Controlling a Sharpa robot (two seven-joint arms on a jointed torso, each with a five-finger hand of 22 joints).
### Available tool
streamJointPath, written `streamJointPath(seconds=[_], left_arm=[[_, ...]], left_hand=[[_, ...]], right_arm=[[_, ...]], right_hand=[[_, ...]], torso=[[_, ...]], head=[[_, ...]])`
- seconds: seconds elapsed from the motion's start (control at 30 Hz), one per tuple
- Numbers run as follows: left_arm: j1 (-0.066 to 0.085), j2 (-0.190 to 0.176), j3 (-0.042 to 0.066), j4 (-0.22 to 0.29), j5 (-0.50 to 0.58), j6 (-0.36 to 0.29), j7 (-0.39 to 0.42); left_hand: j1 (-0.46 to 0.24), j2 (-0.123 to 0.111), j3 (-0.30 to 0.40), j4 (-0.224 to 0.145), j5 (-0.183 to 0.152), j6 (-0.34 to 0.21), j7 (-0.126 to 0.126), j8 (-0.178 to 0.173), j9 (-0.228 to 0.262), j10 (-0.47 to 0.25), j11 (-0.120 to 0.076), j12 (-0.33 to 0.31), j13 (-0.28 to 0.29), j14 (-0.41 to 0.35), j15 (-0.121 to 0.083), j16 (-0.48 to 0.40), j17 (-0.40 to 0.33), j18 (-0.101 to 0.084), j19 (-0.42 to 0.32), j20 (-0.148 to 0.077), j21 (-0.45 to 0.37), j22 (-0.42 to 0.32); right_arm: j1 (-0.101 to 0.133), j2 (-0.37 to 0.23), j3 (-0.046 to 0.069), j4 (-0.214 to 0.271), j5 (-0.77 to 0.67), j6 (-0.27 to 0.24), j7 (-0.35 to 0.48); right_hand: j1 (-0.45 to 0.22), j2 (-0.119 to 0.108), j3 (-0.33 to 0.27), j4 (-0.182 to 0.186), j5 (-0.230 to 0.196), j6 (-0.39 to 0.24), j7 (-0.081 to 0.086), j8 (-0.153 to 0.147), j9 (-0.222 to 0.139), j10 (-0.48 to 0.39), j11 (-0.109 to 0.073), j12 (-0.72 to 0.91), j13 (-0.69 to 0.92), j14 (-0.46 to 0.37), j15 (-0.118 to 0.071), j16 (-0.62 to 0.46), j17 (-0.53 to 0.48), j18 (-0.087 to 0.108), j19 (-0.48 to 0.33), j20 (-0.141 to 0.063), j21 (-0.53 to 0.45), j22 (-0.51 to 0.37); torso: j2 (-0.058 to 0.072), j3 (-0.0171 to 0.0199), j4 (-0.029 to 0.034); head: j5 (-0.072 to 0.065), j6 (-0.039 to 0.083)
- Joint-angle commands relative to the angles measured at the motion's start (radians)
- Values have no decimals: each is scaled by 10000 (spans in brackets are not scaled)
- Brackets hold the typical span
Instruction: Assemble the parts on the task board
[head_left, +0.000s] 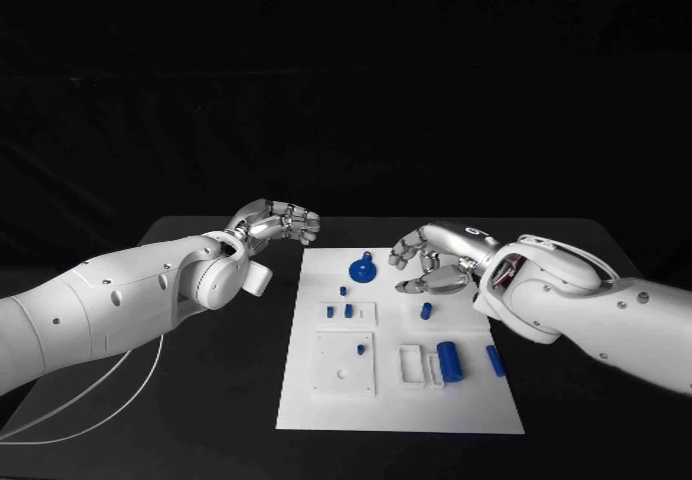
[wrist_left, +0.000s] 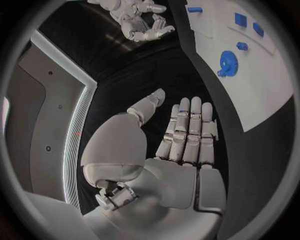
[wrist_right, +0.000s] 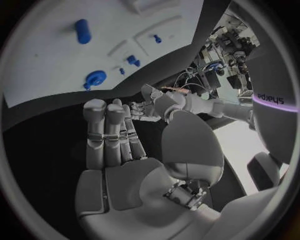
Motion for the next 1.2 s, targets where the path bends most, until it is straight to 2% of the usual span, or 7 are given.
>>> streamJointPath(seconds=[0.03,0.4,0.47,0.5,0.67,0.83,1.2], left_arm=[[12,-21,6,-16,61,150,94],[9,-129,3,-118,62,135,112],[9,-148,2,-100,62,142,112],[8,-150,2,-103,62,144,112],[7,-183,0,-128,62,148,112],[6,-208,-1,-119,63,155,106],[6,-211,-1,-118,63,181,101]], left_hand=[[-77,-45,-44,33,-58,-58,0,46,-15,-65,-6,-40,-8,37,-7,13,16,199,66,13,-18,16],[-89,-48,-48,36,-58,-62,1,47,-18,-69,-4,-44,-9,24,-3,-4,28,192,62,12,-28,20],[-90,-47,-48,36,-57,-63,1,47,-19,-70,-3,-44,-9,23,-3,-6,30,191,61,12,-30,20],[-90,-46,-48,36,-57,-63,1,47,-19,-70,-3,-44,-9,23,-3,-7,31,191,61,12,-30,21],[-92,-46,-48,37,-58,-63,1,48,-20,-70,-3,-45,-9,21,-2,-10,34,189,61,12,-33,22],[-93,-45,-49,37,-58,-64,2,48,-20,-71,-3,-46,-9,20,-2,-14,38,188,60,11,-35,23],[-96,-37,-47,40,-57,-66,2,50,-22,-71,-2,-47,-8,19,-2,-20,48,185,60,10,-40,26]], right_arm=[[-2,-180,-29,-96,166,602,-8],[12,-325,-275,-354,-1345,1858,-697],[10,-290,-414,-415,-1513,2109,-801],[9,-278,-453,-425,-1547,2144,-804],[-10,-257,-555,-411,-1616,2185,-788],[-11,-228,-600,-439,-1972,2193,-1019],[-103,-34,-735,-471,-2291,2310,-1095]], right_hand=[[4,95,-53,13,64,52,-20,31,-11,47,-12,58,-14,39,5,39,6,1130,112,-70,55,3],[-479,-409,-660,44,-495,-286,85,-71,-93,-629,192,-108,-348,-53,202,119,-111,1130,87,-79,-94,-73],[-669,-606,-773,145,-1396,-280,33,-27,-75,-819,245,-106,-456,-106,263,126,-150,1130,50,-60,-159,-103],[-576,-642,-677,155,-2376,-283,-112,9,-55,-857,243,-70,-514,-138,257,139,-175,1130,11,-83,-225,-134],[-727,-709,-670,269,-2804,-328,-234,24,-48,-798,235,-27,-563,-158,244,162,-211,1130,6,-69,-263,-149],[-626,-593,-624,215,-2801,-255,-177,96,-17,-600,177,61,-569,-160,190,190,-243,1130,15,-71,-273,-145],[199,307,-302,-27,-2840,135,-157,354,52,-11,4,302,-517,-126,25,258,-349,1129,95,-52,-224,-85]], torso=[[-14,-6,-32],[-18,12,-47],[-3,-3,-37],[-3,-3,-33],[-3,-3,-15],[-5,-29,-17],[-2,-23,-17]], head=[[-49,58],[-69,43],[-80,31],[-80,23],[-71,-24],[-87,-53],[-89,-91]])
